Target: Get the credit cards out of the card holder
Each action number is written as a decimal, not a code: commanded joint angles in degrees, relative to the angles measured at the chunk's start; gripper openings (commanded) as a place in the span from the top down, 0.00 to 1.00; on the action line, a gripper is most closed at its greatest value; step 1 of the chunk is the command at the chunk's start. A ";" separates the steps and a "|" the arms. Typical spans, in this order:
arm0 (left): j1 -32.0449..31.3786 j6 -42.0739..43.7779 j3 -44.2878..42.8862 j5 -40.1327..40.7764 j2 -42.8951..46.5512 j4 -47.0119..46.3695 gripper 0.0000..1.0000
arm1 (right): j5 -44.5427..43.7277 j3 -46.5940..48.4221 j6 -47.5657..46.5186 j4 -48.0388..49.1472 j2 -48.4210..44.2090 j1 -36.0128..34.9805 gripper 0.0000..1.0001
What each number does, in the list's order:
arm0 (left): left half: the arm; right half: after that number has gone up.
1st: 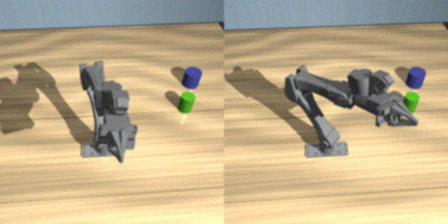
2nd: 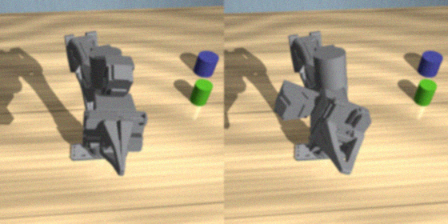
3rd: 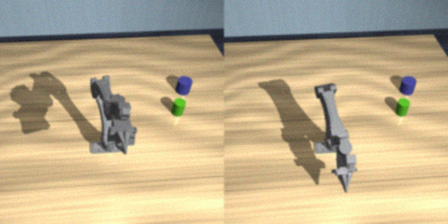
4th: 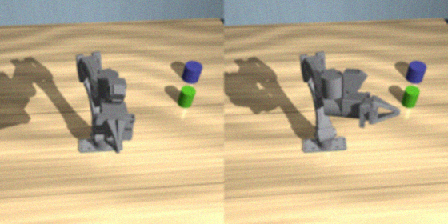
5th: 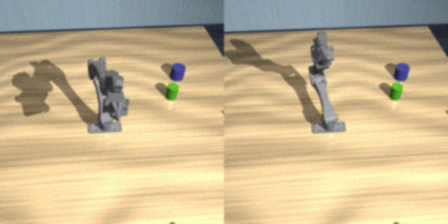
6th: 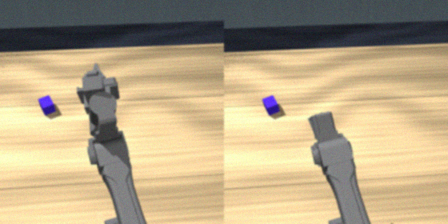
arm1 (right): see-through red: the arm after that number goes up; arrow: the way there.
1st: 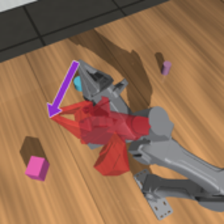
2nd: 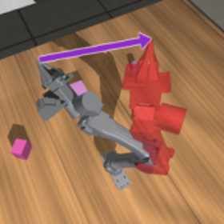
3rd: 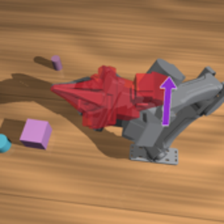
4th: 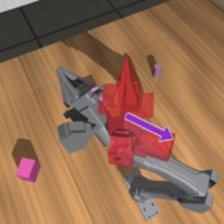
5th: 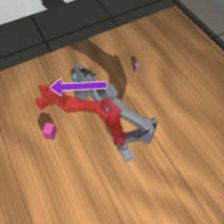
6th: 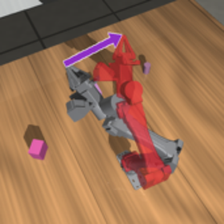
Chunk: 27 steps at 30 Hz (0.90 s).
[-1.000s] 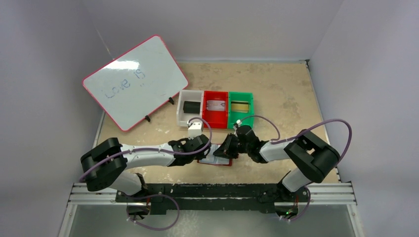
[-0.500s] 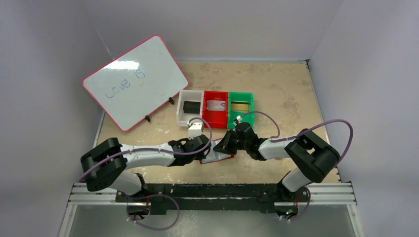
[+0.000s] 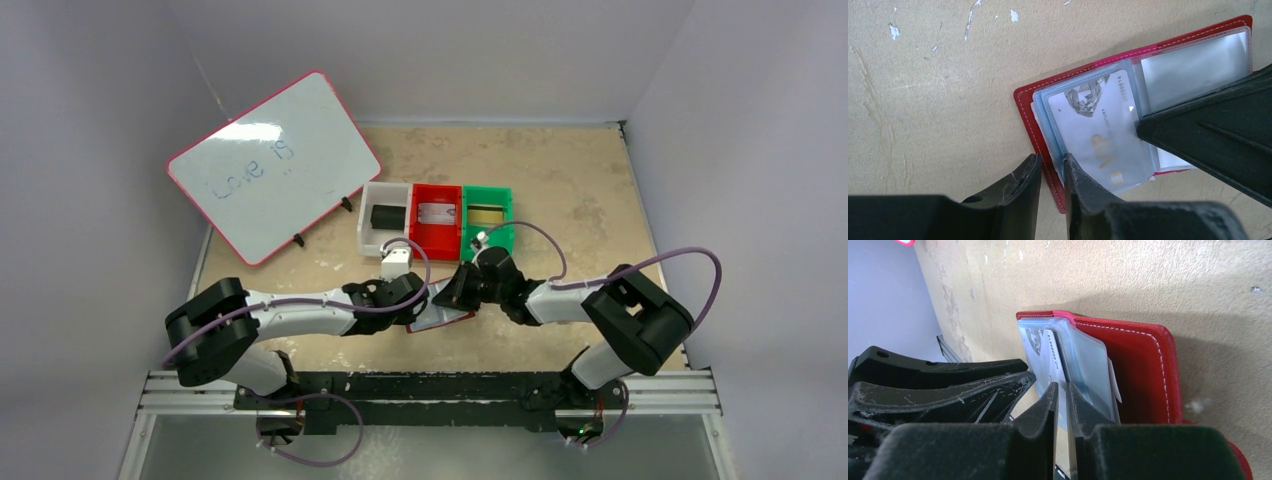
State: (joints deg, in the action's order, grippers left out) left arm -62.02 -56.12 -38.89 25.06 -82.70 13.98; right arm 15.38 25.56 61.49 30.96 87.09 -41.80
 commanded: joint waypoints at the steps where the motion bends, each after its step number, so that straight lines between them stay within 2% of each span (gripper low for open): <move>1: -0.56 0.39 -1.97 -2.72 0.12 -1.99 0.74 | 3.92 -0.91 -0.21 4.62 -1.07 -0.24 0.88; 5: -0.55 -0.11 -1.88 -1.74 1.64 -2.13 0.70 | 3.26 -0.93 0.74 3.05 -0.17 -0.21 0.88; 11: -0.55 -1.19 -1.69 1.21 4.53 -0.70 0.69 | 2.78 -2.37 4.05 2.47 -0.14 -0.21 0.94; 18: -0.56 -1.61 -0.65 3.00 7.80 -1.94 0.61 | 1.02 -3.18 5.75 1.46 -1.19 -0.21 0.92; 21: -0.55 -1.83 -0.97 2.28 5.28 -1.28 0.62 | 0.97 -3.15 5.50 1.37 -1.26 -0.21 0.90; 27: -0.51 -0.66 -2.38 -1.66 -0.57 -2.19 0.71 | 1.71 -3.02 5.09 2.49 -0.66 -0.21 0.86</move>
State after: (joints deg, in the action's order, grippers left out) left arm -62.39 -56.99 -39.05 25.52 -80.66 13.37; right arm 16.45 22.74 66.46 32.08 87.00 -41.74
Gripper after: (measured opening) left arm 0.311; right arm 0.127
